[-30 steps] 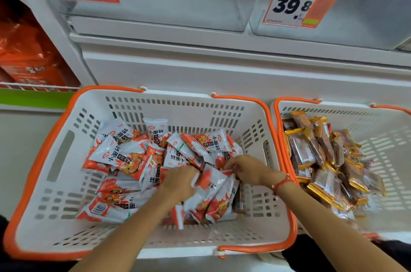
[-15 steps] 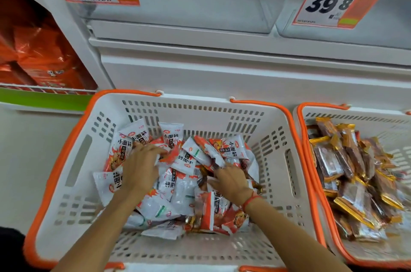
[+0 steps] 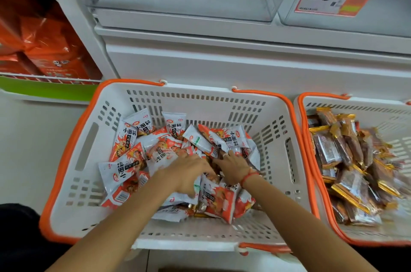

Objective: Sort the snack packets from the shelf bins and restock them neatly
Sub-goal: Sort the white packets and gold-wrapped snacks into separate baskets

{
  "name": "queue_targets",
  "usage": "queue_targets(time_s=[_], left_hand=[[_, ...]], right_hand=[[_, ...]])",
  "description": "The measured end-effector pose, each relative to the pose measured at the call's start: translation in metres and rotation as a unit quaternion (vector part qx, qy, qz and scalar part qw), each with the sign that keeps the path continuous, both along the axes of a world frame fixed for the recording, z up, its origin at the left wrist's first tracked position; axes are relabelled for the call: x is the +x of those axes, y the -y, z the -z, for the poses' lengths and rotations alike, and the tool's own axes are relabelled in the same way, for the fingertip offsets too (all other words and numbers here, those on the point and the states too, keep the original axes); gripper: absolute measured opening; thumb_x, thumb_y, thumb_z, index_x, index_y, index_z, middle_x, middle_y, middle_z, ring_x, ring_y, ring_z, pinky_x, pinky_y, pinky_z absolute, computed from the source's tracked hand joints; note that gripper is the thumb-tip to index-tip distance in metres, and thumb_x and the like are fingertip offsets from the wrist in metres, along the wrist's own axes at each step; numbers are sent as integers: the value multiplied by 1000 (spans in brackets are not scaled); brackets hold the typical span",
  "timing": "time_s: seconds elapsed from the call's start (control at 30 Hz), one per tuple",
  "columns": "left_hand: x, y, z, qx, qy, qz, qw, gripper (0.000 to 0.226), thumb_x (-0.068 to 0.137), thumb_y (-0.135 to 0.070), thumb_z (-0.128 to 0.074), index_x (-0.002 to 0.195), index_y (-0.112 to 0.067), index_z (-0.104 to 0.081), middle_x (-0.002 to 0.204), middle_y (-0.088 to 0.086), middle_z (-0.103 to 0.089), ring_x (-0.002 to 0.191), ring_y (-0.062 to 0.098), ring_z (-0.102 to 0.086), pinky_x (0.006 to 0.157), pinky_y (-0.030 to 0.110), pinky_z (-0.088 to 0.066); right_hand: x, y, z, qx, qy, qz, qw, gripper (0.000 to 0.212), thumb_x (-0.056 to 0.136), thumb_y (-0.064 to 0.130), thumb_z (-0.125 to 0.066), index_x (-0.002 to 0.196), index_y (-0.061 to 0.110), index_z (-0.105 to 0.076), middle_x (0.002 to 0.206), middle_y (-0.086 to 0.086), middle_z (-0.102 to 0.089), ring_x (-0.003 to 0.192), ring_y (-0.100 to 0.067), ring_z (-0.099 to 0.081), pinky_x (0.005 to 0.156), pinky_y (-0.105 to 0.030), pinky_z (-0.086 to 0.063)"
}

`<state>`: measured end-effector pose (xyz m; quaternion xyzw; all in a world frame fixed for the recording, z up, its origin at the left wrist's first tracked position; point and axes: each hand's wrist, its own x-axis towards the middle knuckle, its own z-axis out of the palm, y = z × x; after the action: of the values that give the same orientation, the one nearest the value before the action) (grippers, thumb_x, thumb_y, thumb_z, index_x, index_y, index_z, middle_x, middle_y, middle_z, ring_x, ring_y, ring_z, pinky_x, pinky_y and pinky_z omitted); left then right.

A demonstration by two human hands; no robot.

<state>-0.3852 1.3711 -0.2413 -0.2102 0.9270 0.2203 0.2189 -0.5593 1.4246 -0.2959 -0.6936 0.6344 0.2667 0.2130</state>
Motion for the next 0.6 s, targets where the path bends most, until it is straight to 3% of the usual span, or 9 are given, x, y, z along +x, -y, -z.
queue_targets(time_s=[0.1, 0.2, 0.27, 0.33, 0.4, 0.47, 0.53, 0.6], left_hand=[[-6, -26, 24, 8, -15, 45, 999, 68, 77, -46, -75, 137, -29, -46, 143, -5, -44, 132, 17, -33, 110, 38, -23], [-2, -35, 35, 4, -108, -18, 994, 27, 85, -43, -68, 104, -25, -60, 113, -7, -57, 107, 12, -43, 96, 31, -33], [4, -32, 30, -27, -129, -31, 991, 17, 90, -39, -64, 93, -23, -58, 93, -7, -53, 88, 10, -38, 81, 27, -31], [15, -23, 20, -49, -152, -83, 984, 20, 92, -40, -60, 97, -22, -55, 88, -7, -49, 84, 12, -39, 73, 25, -25], [24, -10, 5, -108, -208, -165, 958, 22, 90, -40, -63, 99, -21, -55, 89, -6, -53, 82, 14, -45, 71, 25, -30], [31, 5, -11, -212, -258, -272, 903, 23, 84, -37, -71, 95, -19, -61, 86, -3, -62, 77, 16, -50, 68, 28, -41], [43, 25, -23, -267, -216, -373, 862, 23, 83, -33, -73, 95, -16, -63, 87, 2, -66, 81, 22, -56, 73, 35, -46], [59, 41, -24, -285, -139, -412, 854, 26, 85, -31, -72, 104, -15, -64, 104, 8, -66, 102, 28, -56, 86, 42, -44]], right_hand=[[-16, -6, -10, -35, 75, 22, 996, 48, 88, 31, -63, 130, 17, -46, 128, -12, -47, 119, -32, -43, 91, -40, -42], [-25, -20, -16, -21, 169, 105, 980, 22, 94, 38, -56, 98, 18, -47, 95, -4, -53, 88, -24, -51, 71, -31, -38], [-23, -30, -15, -35, 176, 129, 975, 21, 94, 36, -56, 99, 18, -49, 94, -4, -59, 86, -25, -57, 71, -32, -42], [-17, -32, -14, -58, 153, 118, 979, 25, 93, 32, -56, 109, 13, -56, 104, -9, -64, 97, -28, -60, 83, -35, -46], [-12, -28, -19, -10, 99, 93, 991, 27, 90, 30, -56, 108, 11, -60, 108, -9, -62, 107, -27, -55, 99, -39, -36], [-13, -22, -25, 40, 63, 78, 994, 19, 88, 31, -57, 86, 11, -59, 98, -6, -57, 102, -25, -51, 104, -43, -30], [-18, -20, -29, 32, 77, 83, 993, 20, 88, 29, -58, 78, 12, -58, 91, -5, -57, 92, -23, -53, 97, -38, -38], [-27, -20, -30, 2, 141, 120, 983, 20, 89, 26, -59, 99, 9, -64, 103, -7, -62, 94, -23, -56, 86, -33, -45]])
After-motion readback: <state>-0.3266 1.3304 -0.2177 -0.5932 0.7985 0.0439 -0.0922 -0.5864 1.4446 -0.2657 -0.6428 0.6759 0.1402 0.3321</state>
